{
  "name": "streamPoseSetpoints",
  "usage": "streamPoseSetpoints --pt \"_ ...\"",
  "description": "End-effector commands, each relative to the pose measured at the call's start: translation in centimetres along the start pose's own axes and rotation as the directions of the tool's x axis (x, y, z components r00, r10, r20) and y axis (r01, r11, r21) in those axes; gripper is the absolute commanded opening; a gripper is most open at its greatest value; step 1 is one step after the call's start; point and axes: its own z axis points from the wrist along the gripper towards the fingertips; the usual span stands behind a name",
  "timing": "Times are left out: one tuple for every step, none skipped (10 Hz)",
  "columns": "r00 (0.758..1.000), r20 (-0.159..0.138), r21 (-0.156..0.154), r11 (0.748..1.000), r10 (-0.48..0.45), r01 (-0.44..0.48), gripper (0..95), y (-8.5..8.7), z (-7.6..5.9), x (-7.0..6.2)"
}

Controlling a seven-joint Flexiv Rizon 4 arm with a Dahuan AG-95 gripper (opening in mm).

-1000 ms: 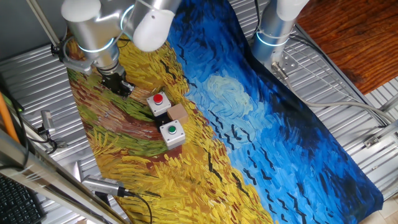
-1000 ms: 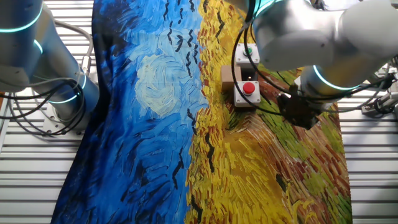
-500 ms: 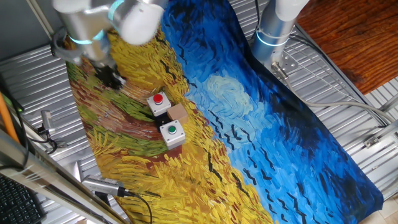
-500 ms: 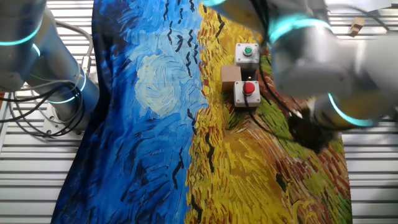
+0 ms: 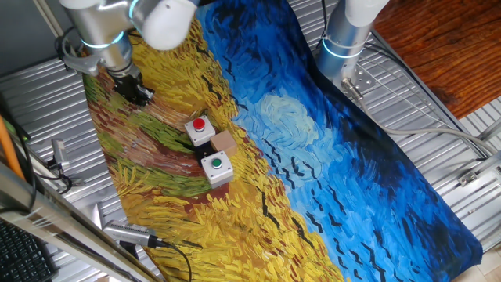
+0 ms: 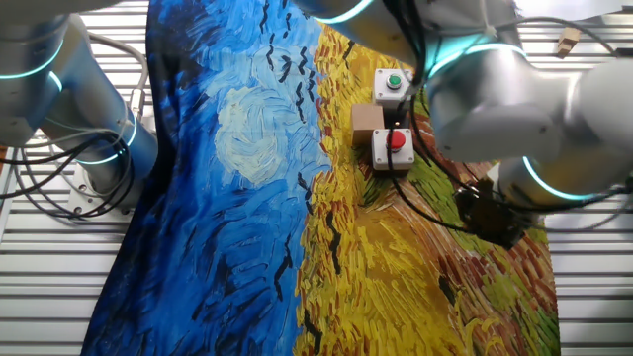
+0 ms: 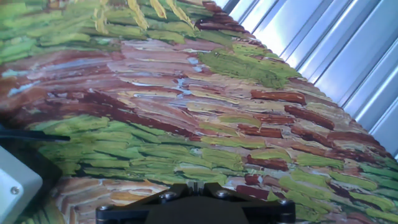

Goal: Turn the hands of a clock

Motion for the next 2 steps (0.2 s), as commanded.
streamPoseSetpoints --pt "0.999 0.003 -0.004 0.999 0.041 -0.041 0.0 -0.14 0.03 -0.02" --pt "0.999 0.003 -0.004 0.999 0.043 -0.043 0.0 -0.14 0.03 -0.02"
